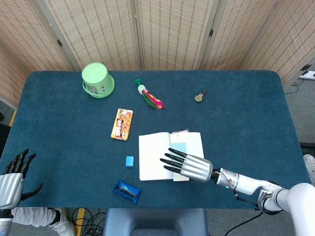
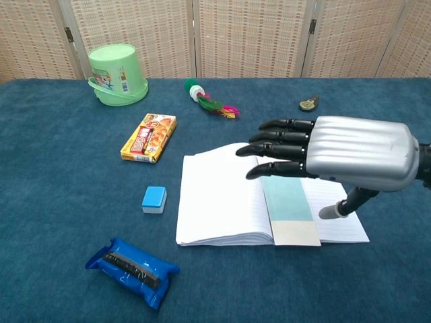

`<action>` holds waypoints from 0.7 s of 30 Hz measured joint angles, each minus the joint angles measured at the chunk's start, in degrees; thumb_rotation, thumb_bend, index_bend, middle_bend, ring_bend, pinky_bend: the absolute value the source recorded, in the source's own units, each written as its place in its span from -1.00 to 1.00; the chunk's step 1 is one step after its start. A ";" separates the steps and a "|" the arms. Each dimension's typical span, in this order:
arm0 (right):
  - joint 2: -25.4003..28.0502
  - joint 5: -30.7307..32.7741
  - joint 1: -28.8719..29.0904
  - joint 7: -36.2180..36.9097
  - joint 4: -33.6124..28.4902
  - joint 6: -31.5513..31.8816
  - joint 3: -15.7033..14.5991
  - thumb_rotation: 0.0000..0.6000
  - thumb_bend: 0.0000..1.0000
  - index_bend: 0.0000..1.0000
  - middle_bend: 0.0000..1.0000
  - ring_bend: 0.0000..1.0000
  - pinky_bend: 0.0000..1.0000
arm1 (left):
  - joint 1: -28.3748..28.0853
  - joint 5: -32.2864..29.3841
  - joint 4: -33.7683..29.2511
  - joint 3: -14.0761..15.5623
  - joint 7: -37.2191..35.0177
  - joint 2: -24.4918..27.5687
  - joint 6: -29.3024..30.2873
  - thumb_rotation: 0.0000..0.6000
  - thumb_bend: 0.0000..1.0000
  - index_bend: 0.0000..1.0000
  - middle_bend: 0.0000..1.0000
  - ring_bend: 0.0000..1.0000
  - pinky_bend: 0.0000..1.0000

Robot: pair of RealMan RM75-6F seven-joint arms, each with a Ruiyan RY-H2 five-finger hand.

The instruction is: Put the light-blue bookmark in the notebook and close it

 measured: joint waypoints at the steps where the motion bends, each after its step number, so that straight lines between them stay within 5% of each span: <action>1: 0.38 1.20 -0.55 -1.05 -2.47 -1.11 0.53 1.00 -1.00 -0.99 -1.00 -1.00 -1.00 | 0.02 0.02 -0.01 0.03 -0.03 0.02 0.01 1.00 -0.46 -0.75 -1.00 -0.85 -0.66; 7: 0.90 6.39 -3.01 -5.80 -10.70 -7.32 3.08 1.00 -1.00 -1.00 -1.00 -1.00 -1.00 | 0.24 0.08 0.00 0.20 -0.23 0.12 0.17 1.00 -0.45 -0.75 -1.00 -0.85 -0.66; 21: -2.25 9.04 -5.82 -9.26 -13.94 -11.64 5.63 1.00 -1.00 -1.00 -1.00 -1.00 -1.00 | 0.39 -0.37 0.25 0.44 -0.92 0.38 -0.34 1.00 -0.46 -0.75 -1.00 -0.85 -0.66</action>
